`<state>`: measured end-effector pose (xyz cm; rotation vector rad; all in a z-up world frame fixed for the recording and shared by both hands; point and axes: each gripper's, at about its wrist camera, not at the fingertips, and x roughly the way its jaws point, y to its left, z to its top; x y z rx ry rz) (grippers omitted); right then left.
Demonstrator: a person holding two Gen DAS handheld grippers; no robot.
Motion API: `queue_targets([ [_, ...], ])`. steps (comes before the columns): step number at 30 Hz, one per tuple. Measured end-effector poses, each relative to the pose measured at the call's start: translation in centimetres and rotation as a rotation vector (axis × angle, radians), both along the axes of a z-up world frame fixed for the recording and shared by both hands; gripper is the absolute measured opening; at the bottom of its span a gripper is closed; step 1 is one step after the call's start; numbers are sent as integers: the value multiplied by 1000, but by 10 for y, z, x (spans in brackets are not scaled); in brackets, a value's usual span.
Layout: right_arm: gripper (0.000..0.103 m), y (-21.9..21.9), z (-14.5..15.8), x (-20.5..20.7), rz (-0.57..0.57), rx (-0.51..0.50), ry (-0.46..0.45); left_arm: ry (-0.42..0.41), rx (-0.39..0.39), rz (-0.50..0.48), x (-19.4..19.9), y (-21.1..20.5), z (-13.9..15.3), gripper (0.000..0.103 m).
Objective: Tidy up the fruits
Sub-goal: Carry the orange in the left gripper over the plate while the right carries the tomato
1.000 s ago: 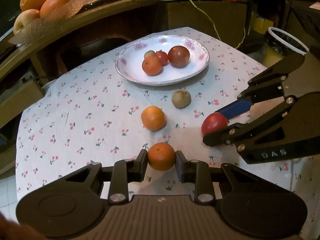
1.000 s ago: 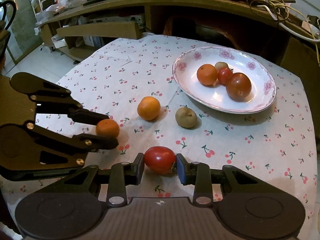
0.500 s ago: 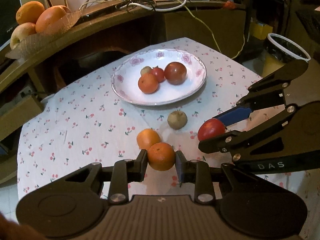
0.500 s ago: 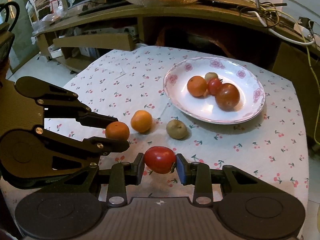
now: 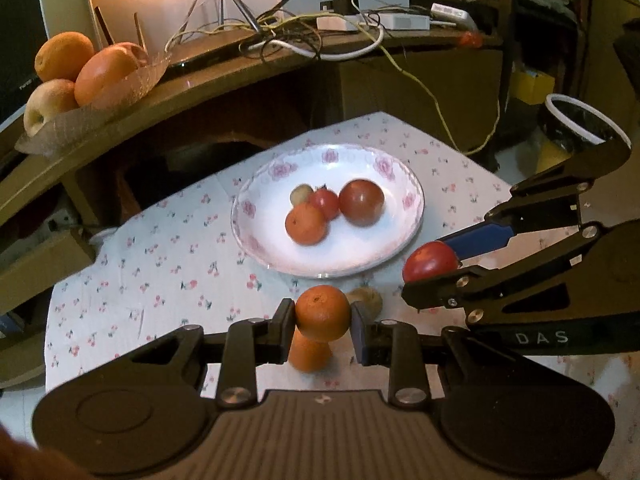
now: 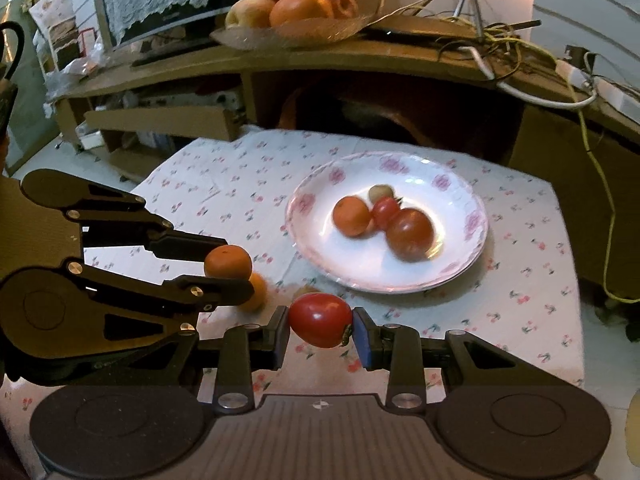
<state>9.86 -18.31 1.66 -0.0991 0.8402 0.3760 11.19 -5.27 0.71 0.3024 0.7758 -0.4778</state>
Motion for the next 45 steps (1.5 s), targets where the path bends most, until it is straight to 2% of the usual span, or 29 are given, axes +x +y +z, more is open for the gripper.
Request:
queue_targets([
  [15,36,-20,3,40,-123,3,-48,-24,-34,57,52,-19,1,33],
  [45,36,-19,-22,68,-134,-27,-22,0,23,84,78,-26,-26,33],
])
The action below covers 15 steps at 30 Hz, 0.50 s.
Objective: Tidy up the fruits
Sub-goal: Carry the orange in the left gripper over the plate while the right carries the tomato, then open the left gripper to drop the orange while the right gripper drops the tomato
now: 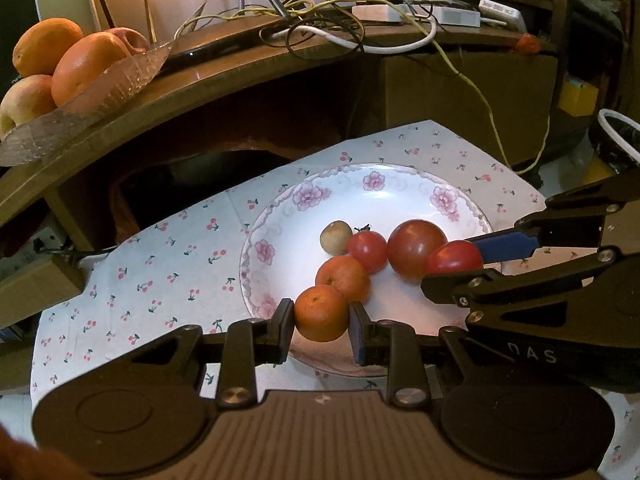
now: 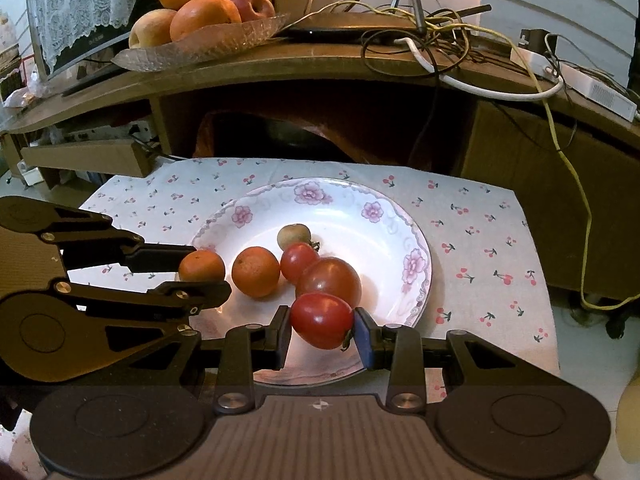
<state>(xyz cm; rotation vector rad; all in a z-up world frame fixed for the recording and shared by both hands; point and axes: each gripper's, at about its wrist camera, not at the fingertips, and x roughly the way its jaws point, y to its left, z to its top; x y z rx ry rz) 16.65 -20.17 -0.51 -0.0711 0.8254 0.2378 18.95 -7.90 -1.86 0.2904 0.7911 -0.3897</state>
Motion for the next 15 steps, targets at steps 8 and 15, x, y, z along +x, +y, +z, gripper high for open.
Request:
queue_targets([
  [8,36,2,-4,5,8,-18,2,5,6,10,4,0,-4,33],
  [15,37,4,-7,7,12,-27,7,1,23,3,3,-2,-6,33],
])
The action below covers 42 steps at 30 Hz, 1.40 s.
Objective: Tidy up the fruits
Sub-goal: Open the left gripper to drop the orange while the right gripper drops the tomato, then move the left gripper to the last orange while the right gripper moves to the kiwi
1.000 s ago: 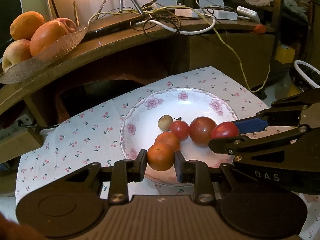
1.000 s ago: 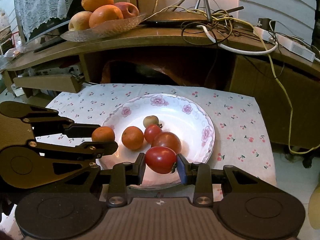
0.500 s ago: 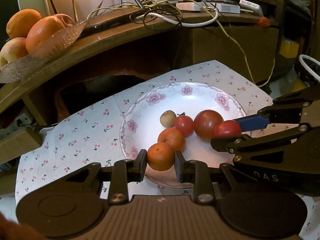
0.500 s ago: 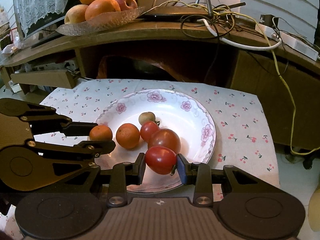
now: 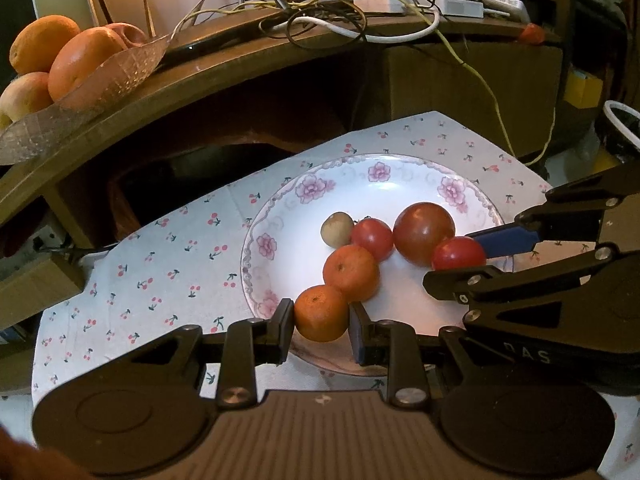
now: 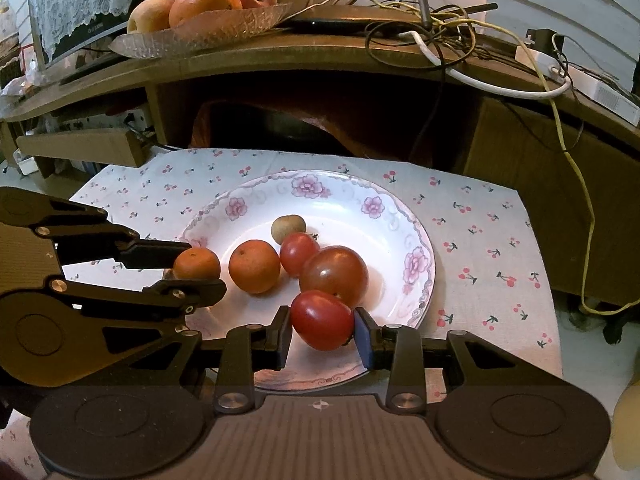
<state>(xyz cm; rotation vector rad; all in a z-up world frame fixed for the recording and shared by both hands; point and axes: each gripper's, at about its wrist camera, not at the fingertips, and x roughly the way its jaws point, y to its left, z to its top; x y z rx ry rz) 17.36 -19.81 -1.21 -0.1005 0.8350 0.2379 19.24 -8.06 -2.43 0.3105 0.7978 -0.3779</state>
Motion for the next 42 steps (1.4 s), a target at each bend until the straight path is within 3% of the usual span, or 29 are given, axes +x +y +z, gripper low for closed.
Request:
queue_targets([
  [13,38,-3,3,1,-12,8,-16,-3,2,-5,0,0,1,36],
  [27,43,-11,12,-3,-27,29,-46,-17,-15,-3,-3,2,5,46],
  [42,46,-13,14,-6,-30,33,-51,-26,-33,6,-5,4,10,46],
])
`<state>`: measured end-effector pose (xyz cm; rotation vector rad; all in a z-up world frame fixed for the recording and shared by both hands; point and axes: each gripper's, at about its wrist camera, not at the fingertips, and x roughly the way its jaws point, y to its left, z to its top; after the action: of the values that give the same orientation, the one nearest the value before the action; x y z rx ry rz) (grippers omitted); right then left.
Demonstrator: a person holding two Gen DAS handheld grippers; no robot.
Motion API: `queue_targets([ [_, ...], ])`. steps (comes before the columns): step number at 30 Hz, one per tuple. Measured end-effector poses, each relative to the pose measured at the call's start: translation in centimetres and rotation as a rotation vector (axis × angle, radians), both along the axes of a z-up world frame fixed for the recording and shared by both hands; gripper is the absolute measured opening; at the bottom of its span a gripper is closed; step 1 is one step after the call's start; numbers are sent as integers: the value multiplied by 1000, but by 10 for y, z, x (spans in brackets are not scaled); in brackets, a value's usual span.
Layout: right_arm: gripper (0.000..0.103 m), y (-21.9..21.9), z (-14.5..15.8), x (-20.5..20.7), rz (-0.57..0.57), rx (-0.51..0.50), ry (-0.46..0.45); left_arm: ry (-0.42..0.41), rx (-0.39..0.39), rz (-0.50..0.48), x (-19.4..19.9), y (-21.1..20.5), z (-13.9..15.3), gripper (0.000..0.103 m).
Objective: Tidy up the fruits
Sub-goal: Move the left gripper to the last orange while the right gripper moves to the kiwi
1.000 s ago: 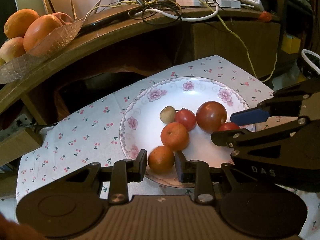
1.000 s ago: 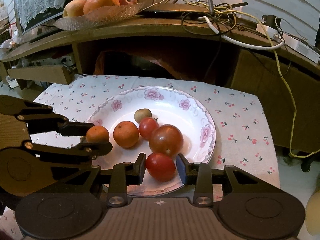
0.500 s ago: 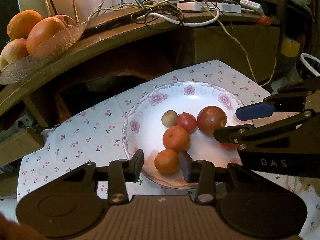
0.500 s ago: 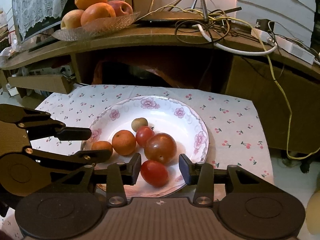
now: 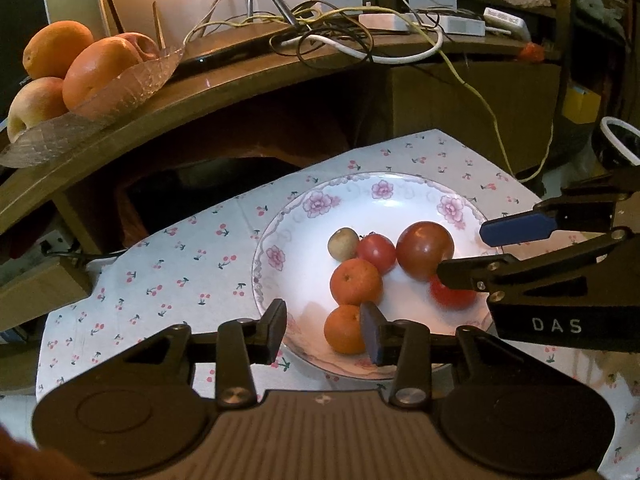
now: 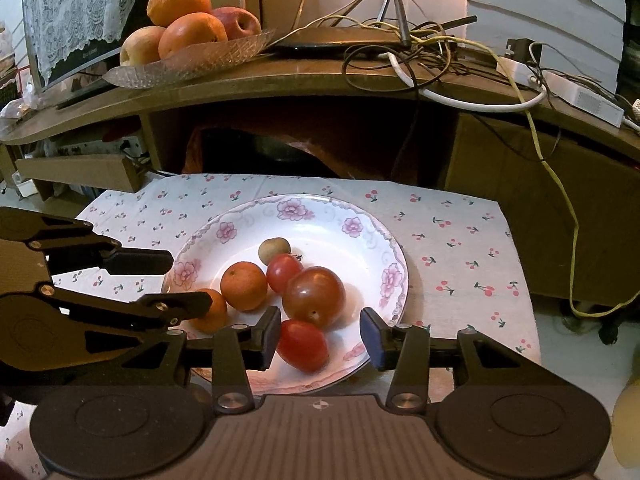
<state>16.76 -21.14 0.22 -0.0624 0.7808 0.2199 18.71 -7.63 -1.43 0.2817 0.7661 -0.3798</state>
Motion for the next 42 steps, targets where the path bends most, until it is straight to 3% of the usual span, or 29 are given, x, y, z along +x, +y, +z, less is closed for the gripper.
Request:
queue_targets([
  [42,47,23,8,-21,78,31,36,15,41,-11,-29,18,10,46],
])
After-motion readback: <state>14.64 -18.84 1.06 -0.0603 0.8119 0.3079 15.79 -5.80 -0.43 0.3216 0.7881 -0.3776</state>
